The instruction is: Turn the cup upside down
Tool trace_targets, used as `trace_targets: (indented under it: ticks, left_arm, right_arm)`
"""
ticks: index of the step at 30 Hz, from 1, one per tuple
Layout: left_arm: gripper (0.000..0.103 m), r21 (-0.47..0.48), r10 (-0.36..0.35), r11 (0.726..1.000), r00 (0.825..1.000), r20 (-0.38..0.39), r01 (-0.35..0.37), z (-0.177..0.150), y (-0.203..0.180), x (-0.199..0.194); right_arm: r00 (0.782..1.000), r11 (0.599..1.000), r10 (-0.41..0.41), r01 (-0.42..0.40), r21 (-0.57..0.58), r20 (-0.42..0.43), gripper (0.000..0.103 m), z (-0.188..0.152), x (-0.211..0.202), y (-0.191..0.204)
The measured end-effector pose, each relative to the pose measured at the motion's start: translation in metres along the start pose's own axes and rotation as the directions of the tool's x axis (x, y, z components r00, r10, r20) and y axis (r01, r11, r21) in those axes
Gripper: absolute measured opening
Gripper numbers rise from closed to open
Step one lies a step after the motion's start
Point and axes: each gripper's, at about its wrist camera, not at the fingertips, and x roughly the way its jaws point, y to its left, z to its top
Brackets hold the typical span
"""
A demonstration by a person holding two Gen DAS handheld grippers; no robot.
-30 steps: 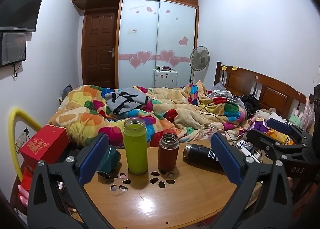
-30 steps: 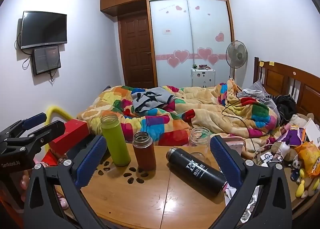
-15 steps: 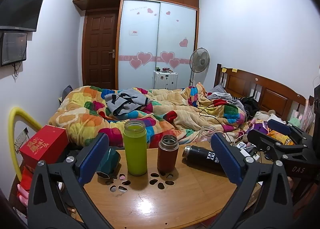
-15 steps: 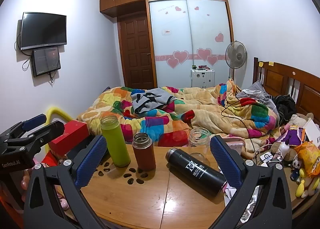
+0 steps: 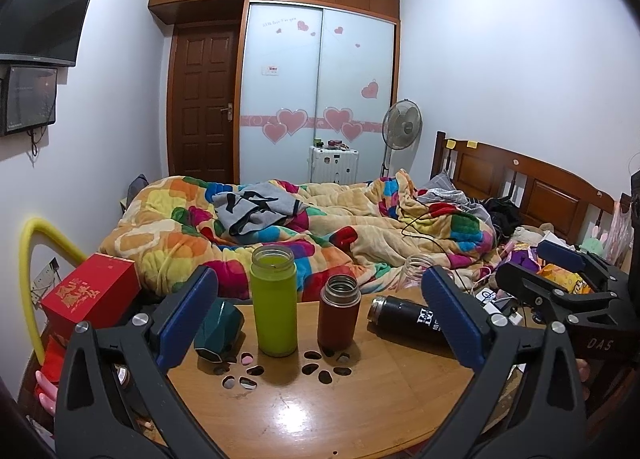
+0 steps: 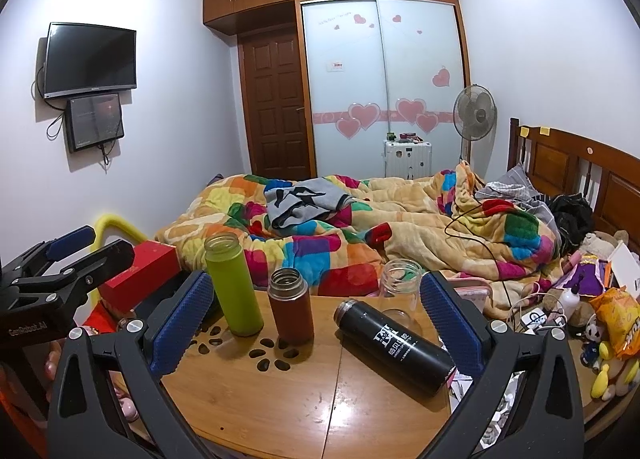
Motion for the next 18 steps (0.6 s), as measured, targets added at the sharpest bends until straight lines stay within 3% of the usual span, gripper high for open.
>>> trace_targets:
  ticks: [18]
  left_arm:
    - [0.103,0.000,0.000,1.000,1.000,0.002,0.000,-0.0007,-0.0012,-0.0003]
  right_arm:
    - [1.000,1.000,0.007,-0.007,-0.008,0.001,0.103,0.0007,0.0027,0.0018]
